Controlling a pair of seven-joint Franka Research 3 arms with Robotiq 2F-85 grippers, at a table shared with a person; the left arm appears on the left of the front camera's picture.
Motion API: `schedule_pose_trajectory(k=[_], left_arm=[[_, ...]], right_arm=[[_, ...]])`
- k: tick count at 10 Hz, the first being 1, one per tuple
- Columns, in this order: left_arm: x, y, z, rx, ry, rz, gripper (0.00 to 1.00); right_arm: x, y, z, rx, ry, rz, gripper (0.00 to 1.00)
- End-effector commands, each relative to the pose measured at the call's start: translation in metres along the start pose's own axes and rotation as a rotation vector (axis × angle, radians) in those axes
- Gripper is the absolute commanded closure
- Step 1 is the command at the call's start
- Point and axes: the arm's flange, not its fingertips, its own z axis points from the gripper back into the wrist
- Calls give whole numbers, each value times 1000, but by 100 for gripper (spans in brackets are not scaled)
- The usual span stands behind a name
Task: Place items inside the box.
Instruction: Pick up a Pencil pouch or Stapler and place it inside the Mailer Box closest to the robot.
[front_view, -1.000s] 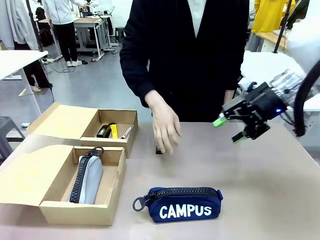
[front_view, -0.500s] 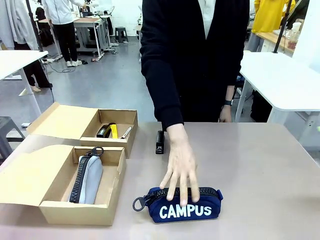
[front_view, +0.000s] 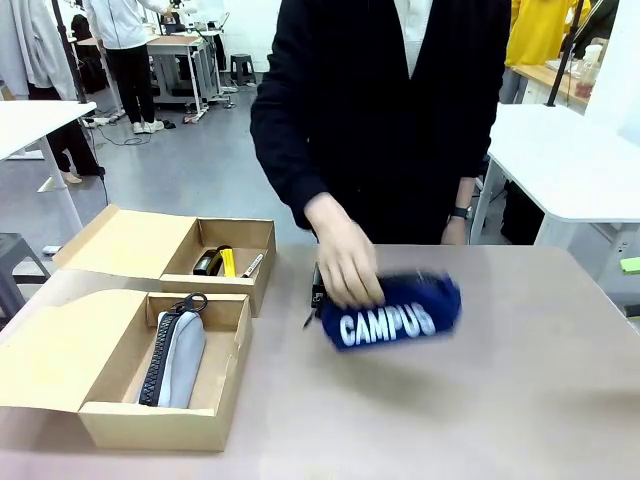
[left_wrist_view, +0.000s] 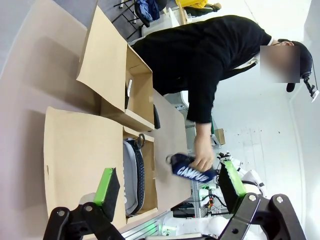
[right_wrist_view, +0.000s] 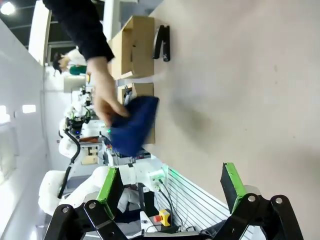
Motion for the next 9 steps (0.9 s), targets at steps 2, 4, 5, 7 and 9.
schedule_pose_trajectory(k=[2,4,5,7,9], left_arm=[[0,-2,0,-21,-10,-20,0],[0,-2,0,-21,-10,-20,0],[0,-2,0,-21,-10,-20,0],[0,-2,0,-21,-10,-20,0],[0,-2,0,-21,-10,-20,0]], right_arm=[[10,20,-22,-27,35,9,0],[23,71,-92,-171,171,81,0],[28,99,-129,-259,241,125,0],[27,157,-225,-424,231,173,0],[8,179,-322,-585,206,287,0]])
